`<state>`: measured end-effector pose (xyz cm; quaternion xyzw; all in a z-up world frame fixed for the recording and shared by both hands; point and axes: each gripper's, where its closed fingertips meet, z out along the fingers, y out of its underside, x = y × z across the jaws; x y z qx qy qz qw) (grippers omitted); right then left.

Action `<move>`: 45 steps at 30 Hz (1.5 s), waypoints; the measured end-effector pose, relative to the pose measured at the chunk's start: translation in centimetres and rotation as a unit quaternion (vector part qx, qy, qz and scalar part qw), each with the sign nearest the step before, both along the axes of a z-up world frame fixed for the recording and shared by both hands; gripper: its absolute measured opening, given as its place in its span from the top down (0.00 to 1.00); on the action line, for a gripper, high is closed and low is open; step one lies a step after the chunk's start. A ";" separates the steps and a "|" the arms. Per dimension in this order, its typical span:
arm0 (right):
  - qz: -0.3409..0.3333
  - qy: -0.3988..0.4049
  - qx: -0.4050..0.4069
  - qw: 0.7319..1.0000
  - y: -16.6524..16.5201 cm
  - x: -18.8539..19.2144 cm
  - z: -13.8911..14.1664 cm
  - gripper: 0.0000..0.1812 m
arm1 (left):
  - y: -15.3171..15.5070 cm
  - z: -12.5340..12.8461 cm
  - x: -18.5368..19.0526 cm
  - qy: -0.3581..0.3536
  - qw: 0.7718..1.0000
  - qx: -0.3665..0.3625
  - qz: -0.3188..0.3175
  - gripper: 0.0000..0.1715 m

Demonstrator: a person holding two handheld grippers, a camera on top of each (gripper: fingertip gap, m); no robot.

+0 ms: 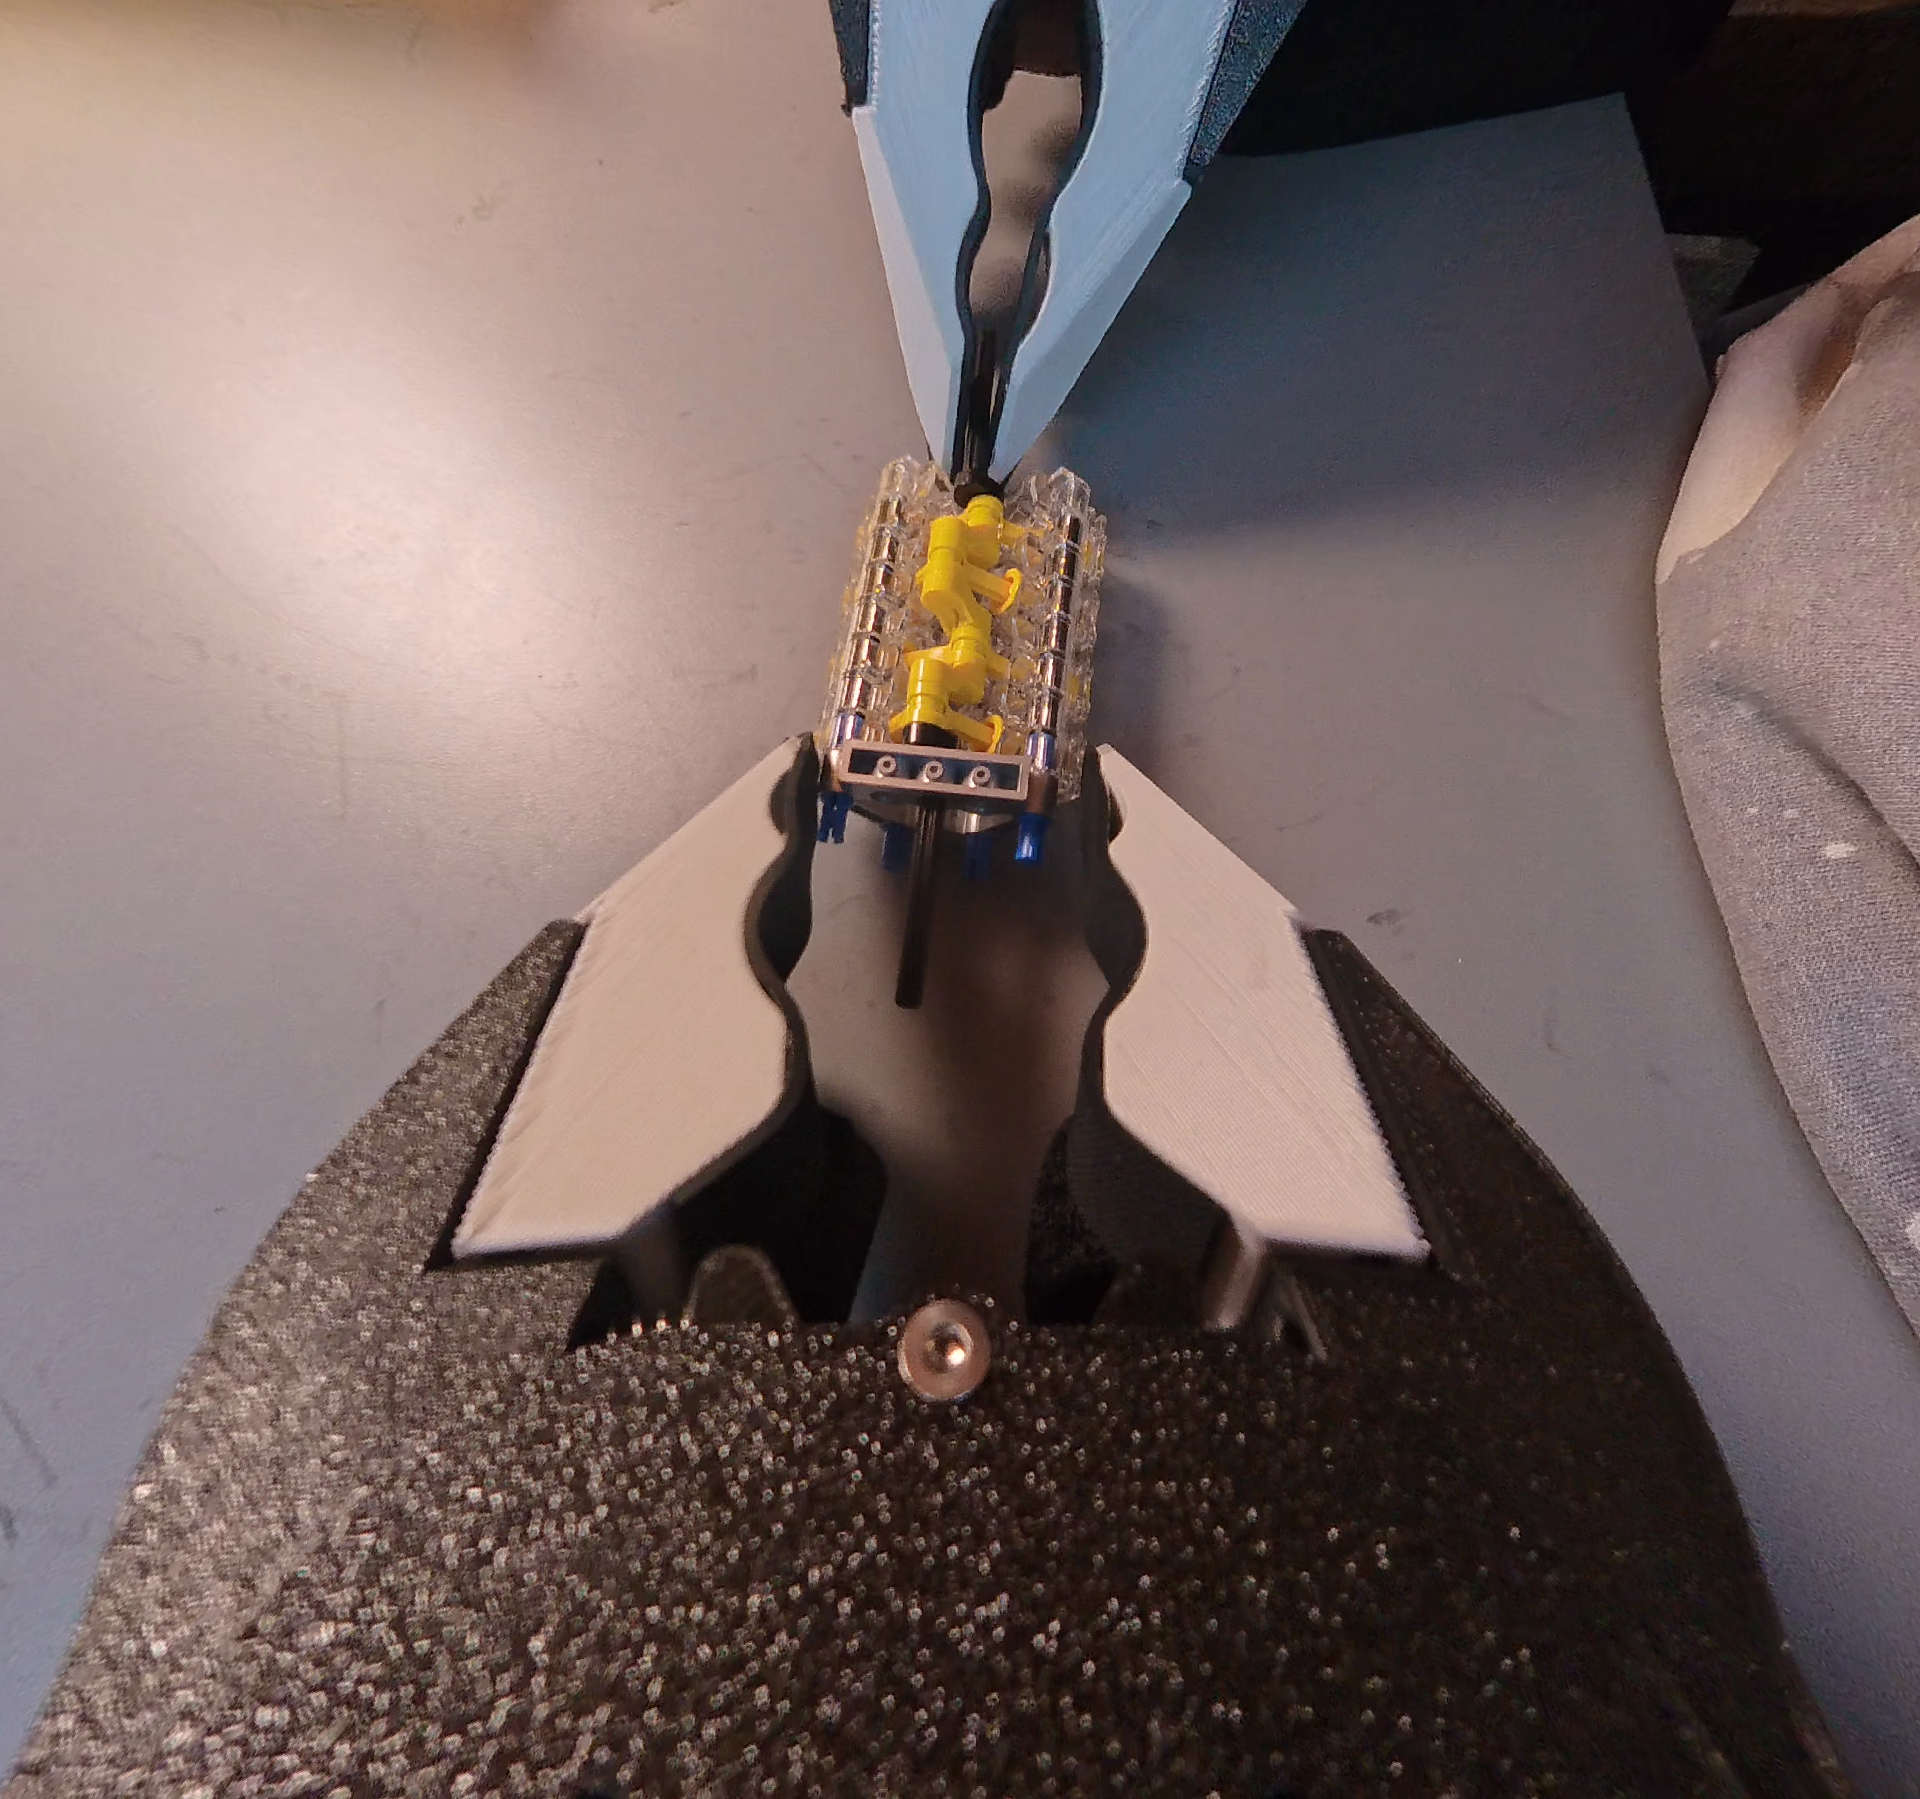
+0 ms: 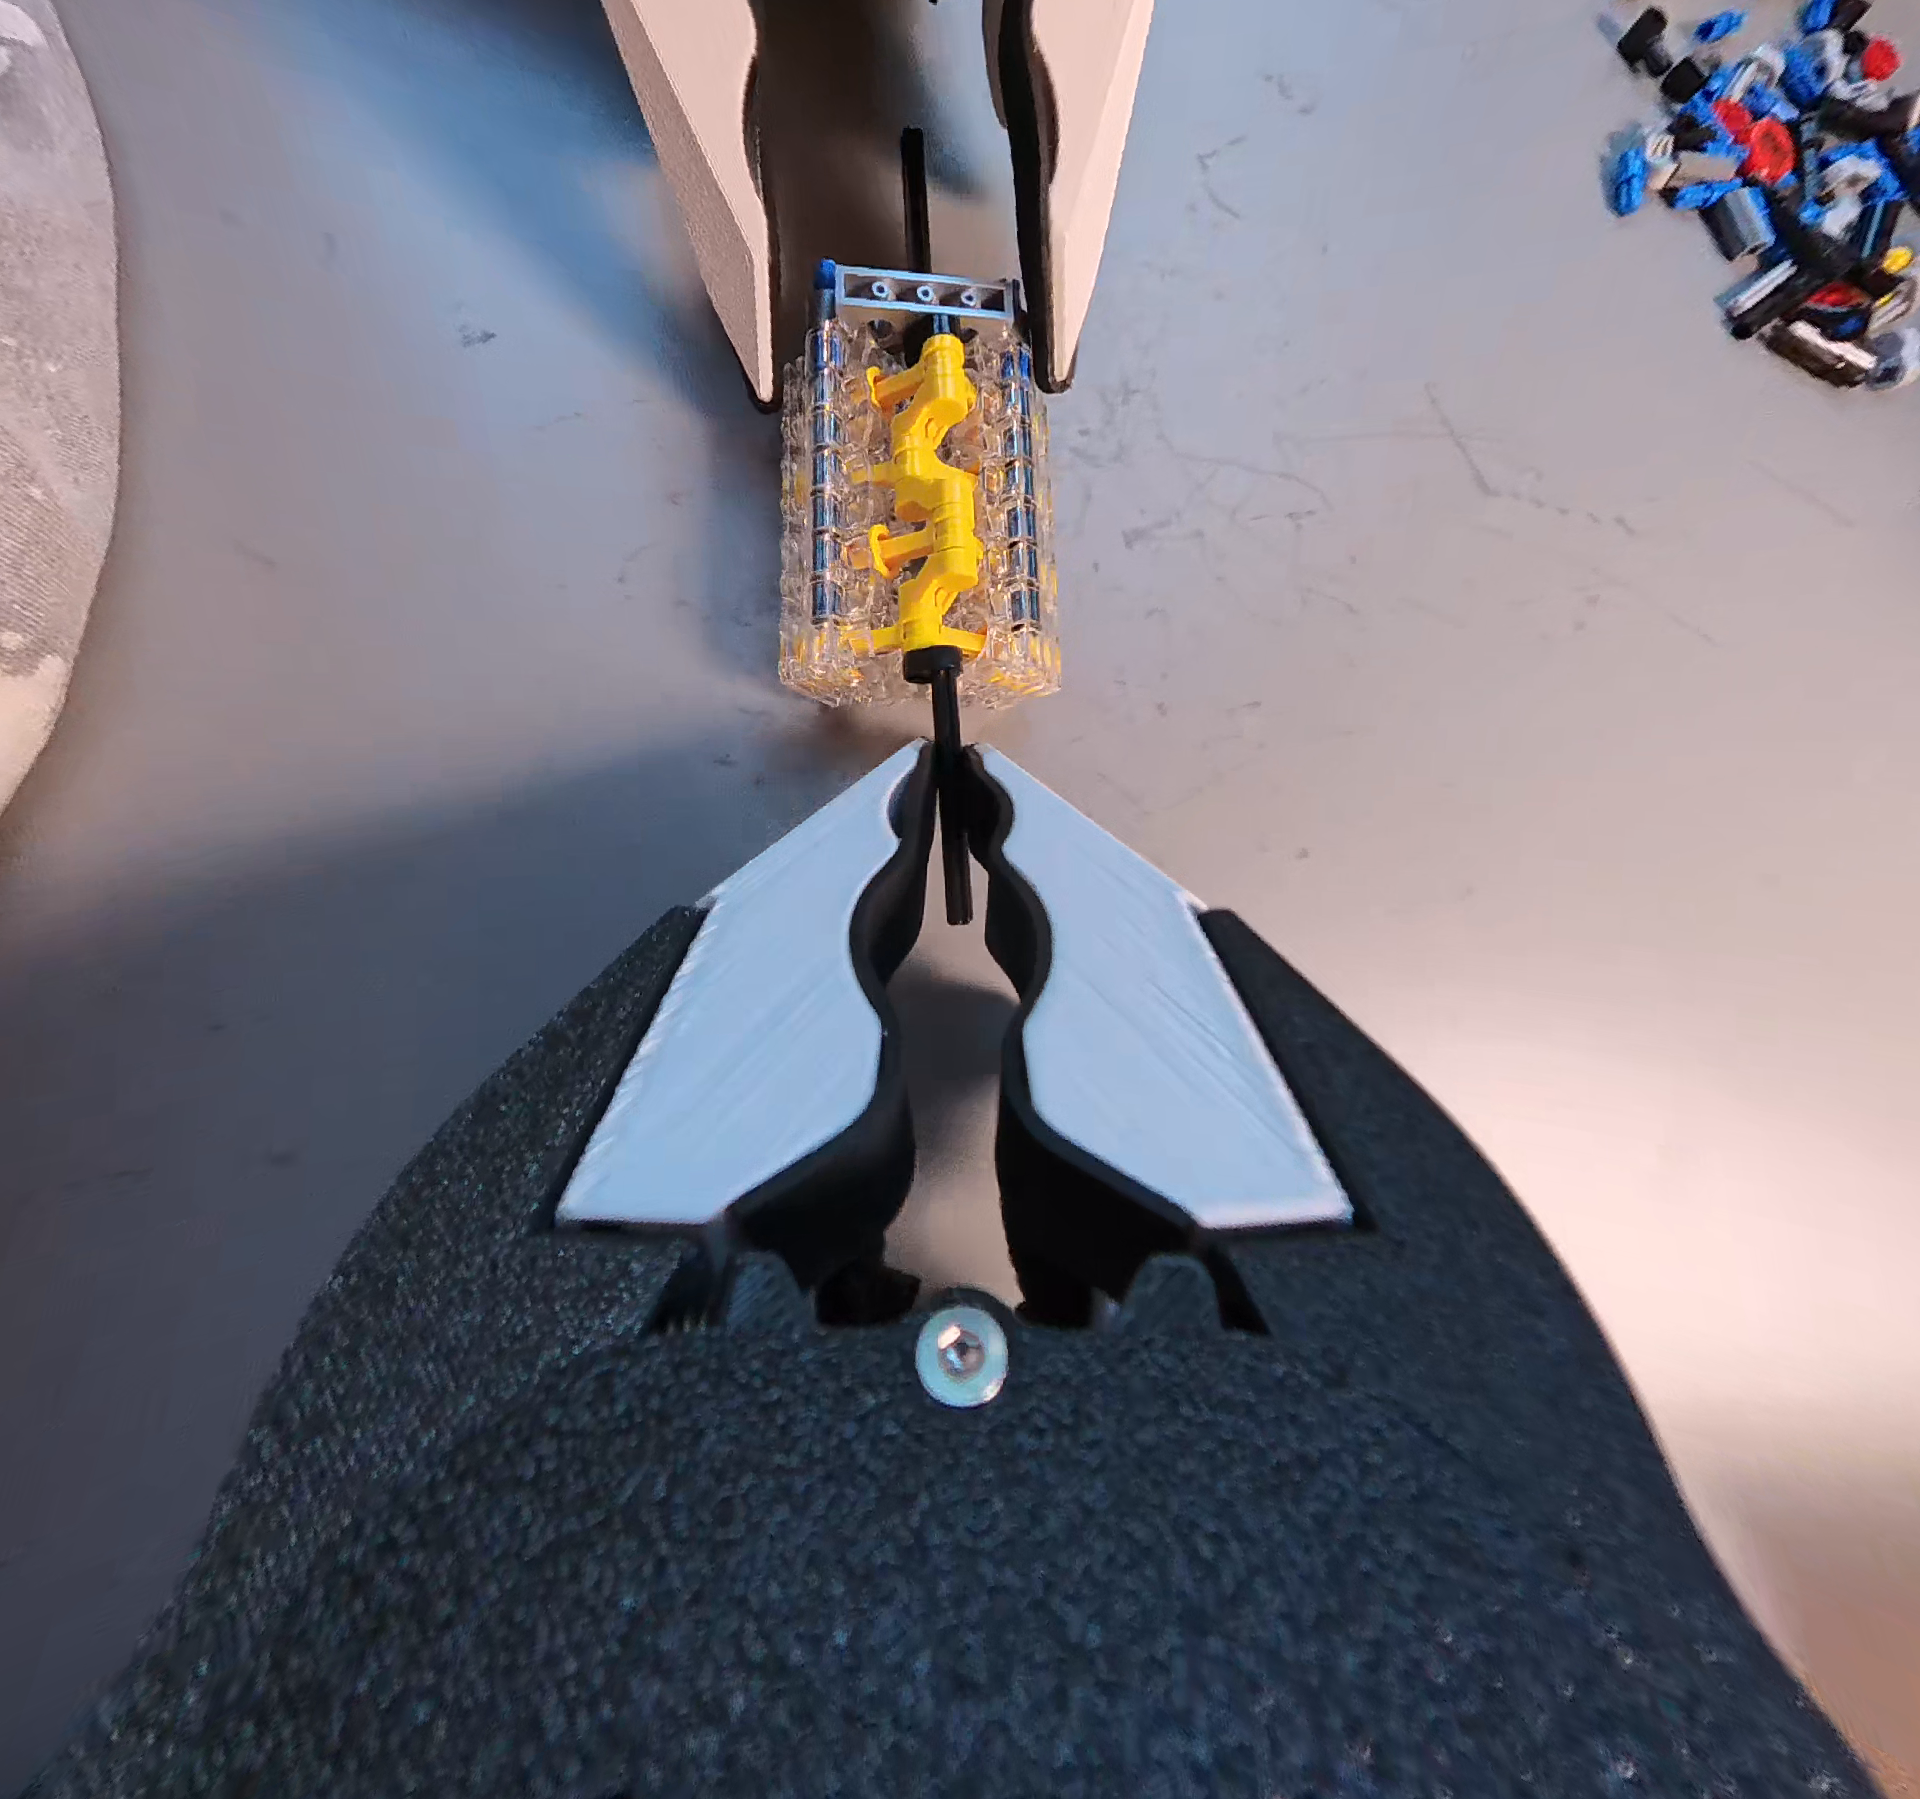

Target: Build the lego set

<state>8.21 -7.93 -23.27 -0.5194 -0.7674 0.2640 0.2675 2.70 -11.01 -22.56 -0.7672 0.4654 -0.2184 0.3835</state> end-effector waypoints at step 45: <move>-0.021 0.021 0.025 0.999 -0.6 0.1 2.1 0.77 | -0.2 -0.1 -0.3 0.009 1.000 0.004 0.005 0.71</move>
